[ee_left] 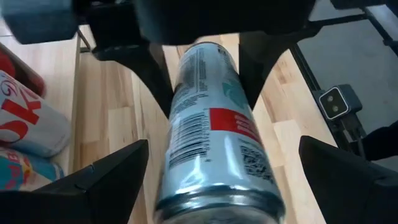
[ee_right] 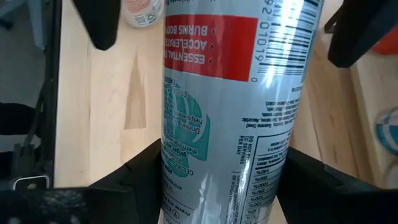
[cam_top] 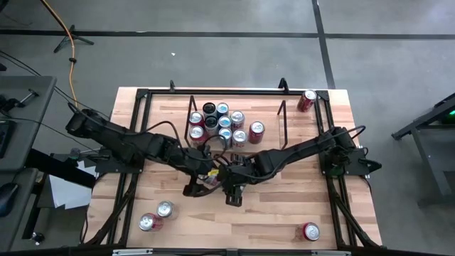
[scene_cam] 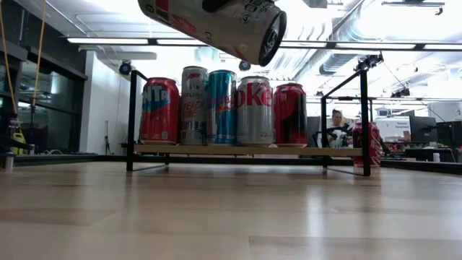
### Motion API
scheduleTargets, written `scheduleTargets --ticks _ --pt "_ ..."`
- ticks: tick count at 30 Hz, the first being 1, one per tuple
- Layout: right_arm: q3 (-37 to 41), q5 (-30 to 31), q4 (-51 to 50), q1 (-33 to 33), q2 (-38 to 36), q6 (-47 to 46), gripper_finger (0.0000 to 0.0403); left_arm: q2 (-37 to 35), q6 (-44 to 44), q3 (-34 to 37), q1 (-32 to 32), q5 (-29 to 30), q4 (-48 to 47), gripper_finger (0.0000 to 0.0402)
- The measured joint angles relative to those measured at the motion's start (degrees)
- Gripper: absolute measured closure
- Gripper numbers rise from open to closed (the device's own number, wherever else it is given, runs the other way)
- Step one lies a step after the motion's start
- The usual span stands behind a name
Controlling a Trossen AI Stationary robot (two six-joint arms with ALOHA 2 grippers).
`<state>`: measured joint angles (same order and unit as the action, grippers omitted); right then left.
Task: Place canned beverage on shelf
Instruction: Put the white-pink soda can on the shelf aligned with the other white-pink soda cans
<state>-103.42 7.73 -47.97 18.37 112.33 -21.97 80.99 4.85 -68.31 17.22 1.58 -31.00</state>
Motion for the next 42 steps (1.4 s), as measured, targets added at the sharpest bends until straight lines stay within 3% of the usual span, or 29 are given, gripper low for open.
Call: scheduleTargets --ticks 4,13,19,21,24,26,34,37,42 --pt "-0.02 1.10 0.43 0.02 0.00 0.04 0.0175 -0.02 -1.22 0.00 0.01 0.13 -1.31 0.0071" --pt "-0.02 1.19 1.51 0.02 0.00 0.11 0.0175 -0.02 -2.53 0.00 -0.01 0.10 -1.27 0.0207" --pt "-0.02 1.19 1.75 0.00 0.00 0.41 0.0174 -0.05 -2.55 -0.09 -0.01 0.14 -1.72 0.0207" --pt "-0.02 1.17 1.79 -0.02 0.00 0.44 0.0138 -0.11 -2.57 -0.11 -0.01 0.27 -2.38 0.0207" --pt "-0.30 1.27 1.83 -0.18 -0.30 0.32 0.0051 -0.56 -2.98 0.03 0.00 0.58 -6.16 0.0207" --pt "-0.33 1.24 0.15 -0.40 -0.61 -0.10 0.0021 -1.46 -2.60 0.26 0.01 1.93 -8.95 0.0207" --pt "-0.22 3.27 -3.81 -1.31 -3.81 -2.11 0.0053 -12.11 3.96 0.20 -0.01 10.29 -20.10 0.0207" --pt "-0.22 6.62 -3.47 -0.97 -4.45 -3.44 0.0054 -19.60 9.41 1.99 0.81 13.83 -18.06 0.0207" --pt "0.33 10.92 1.45 -0.59 -4.50 -4.11 0.0053 -33.52 19.64 10.99 4.11 19.75 -8.36 0.0207"
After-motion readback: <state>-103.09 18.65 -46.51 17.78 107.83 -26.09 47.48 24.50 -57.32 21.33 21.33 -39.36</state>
